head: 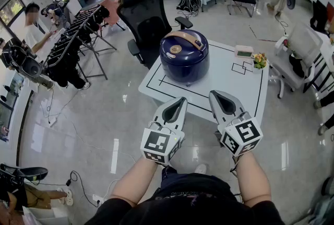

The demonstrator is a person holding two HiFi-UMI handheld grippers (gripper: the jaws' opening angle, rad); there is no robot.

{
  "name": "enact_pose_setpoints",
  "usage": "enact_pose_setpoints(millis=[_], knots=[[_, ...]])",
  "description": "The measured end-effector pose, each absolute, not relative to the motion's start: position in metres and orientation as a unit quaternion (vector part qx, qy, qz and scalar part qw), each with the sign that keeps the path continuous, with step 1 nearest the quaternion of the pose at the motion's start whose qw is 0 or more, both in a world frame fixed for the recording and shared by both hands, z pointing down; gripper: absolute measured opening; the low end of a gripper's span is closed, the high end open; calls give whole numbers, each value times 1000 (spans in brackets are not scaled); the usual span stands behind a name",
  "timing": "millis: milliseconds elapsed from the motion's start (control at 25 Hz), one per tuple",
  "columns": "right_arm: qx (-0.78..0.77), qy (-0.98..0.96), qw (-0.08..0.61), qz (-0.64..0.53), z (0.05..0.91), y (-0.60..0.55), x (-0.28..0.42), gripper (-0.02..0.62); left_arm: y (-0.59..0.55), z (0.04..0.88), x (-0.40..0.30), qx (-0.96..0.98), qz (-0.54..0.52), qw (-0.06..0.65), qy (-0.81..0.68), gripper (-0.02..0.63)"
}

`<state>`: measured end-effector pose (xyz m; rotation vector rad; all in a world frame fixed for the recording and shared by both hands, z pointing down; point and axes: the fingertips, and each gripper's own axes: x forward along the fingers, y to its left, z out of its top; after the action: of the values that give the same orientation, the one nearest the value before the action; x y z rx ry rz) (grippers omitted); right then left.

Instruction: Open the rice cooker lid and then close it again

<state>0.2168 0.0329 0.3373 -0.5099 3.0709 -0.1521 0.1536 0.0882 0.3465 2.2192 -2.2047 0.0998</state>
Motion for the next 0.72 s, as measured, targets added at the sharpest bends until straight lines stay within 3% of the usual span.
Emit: enact_pose_setpoints(millis=[720], knots=[[-157,985,29,-60,333,34,174,0,88,342,104,706,19,2,-707,3]])
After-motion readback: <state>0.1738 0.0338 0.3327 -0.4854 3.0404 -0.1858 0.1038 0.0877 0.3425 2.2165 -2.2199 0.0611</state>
